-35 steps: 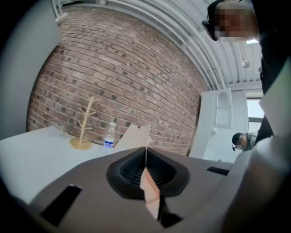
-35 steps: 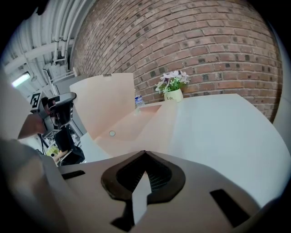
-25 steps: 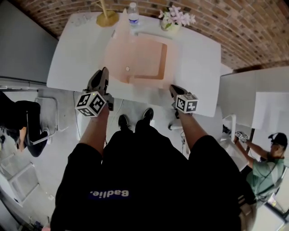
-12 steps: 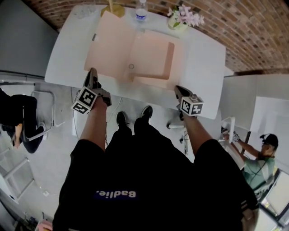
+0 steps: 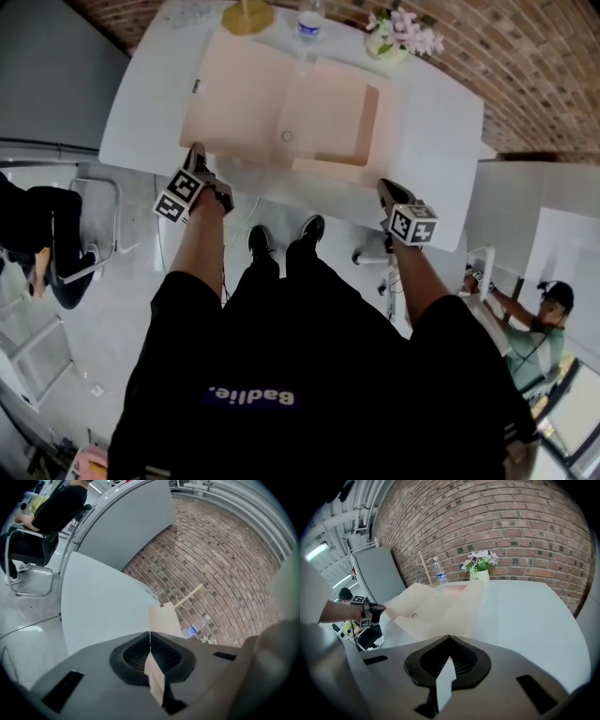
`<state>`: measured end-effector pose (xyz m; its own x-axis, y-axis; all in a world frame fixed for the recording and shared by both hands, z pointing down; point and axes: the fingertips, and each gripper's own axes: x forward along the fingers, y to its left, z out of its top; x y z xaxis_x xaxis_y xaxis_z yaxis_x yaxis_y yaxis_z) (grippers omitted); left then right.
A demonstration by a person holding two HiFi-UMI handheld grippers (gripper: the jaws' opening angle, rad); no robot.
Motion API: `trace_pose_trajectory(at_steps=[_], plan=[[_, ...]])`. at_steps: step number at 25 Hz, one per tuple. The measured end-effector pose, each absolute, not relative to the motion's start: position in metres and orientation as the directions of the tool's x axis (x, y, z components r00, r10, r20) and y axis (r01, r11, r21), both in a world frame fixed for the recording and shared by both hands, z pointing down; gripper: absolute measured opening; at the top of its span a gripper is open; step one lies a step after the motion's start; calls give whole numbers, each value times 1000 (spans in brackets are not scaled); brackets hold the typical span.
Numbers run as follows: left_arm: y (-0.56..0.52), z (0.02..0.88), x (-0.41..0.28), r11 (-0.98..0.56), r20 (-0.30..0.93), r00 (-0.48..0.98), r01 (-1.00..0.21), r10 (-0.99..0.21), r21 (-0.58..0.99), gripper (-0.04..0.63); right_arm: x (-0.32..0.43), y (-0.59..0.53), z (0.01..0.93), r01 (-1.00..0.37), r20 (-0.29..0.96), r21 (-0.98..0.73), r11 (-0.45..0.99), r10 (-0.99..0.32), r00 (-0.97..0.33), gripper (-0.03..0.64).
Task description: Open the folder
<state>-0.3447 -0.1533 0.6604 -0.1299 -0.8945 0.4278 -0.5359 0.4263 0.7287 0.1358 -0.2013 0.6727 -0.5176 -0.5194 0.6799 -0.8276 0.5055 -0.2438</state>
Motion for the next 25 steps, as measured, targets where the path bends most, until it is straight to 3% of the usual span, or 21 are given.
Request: trace_pose_trajectory(at_steps=[11,25], plan=[[-151,708,-356,585,598,-133,-455,-791,672,14,133,-201,672,-834,687,-260,488,-513,-514,28],[-149,729,-359,679,709,-129,-446,-694,584,25,135,-198,676,-853,697,-247,460,-527,-486,28]])
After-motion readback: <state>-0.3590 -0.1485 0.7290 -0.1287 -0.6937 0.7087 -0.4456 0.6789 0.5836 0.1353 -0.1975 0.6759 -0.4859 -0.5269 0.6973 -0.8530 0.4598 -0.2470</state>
